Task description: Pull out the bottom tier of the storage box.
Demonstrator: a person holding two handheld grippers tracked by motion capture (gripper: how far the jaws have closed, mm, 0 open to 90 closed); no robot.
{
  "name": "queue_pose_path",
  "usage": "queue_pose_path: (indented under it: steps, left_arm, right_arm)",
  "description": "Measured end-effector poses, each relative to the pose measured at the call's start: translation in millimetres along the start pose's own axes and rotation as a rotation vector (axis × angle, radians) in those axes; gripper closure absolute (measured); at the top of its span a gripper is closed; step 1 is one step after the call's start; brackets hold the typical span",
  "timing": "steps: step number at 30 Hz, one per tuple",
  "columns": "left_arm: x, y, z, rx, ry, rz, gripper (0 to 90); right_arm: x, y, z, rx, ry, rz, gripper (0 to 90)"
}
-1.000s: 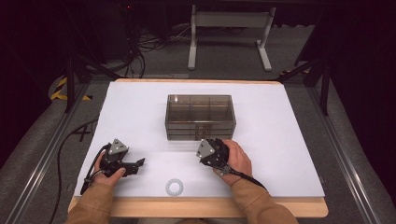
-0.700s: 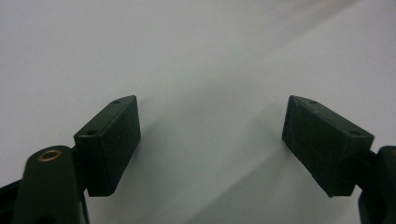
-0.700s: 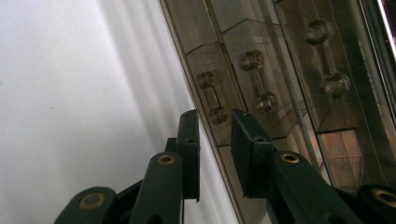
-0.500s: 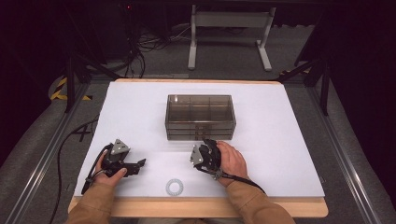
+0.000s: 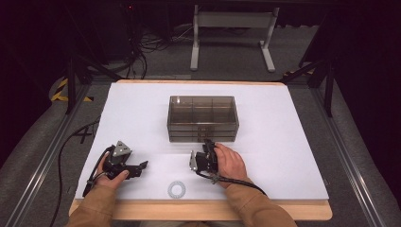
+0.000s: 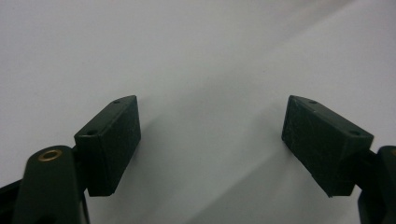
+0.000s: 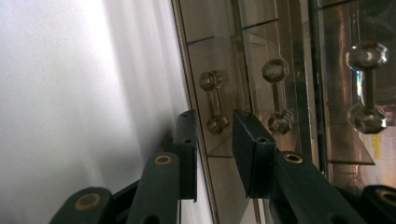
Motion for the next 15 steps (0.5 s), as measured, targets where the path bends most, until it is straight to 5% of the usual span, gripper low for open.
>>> queue_pose_path:
  steps: [15]
  left_arm:
    - [0.0, 0.0, 0.0, 0.0, 0.001, -0.001, 20.2]
  right_arm:
    - [-6.3, -4.7, -11.3, -0.016, 0.074, 0.067, 71.9]
Point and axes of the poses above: each handheld gripper's, and its own axes: y roughly backward along the jaws, z roughly out of its underside, x roughly to its right, the point moved 5 cm from there along -y, roughly forward along the jaws, and after that the axes turned 3 degrees about -z, right-handed, at the moved point
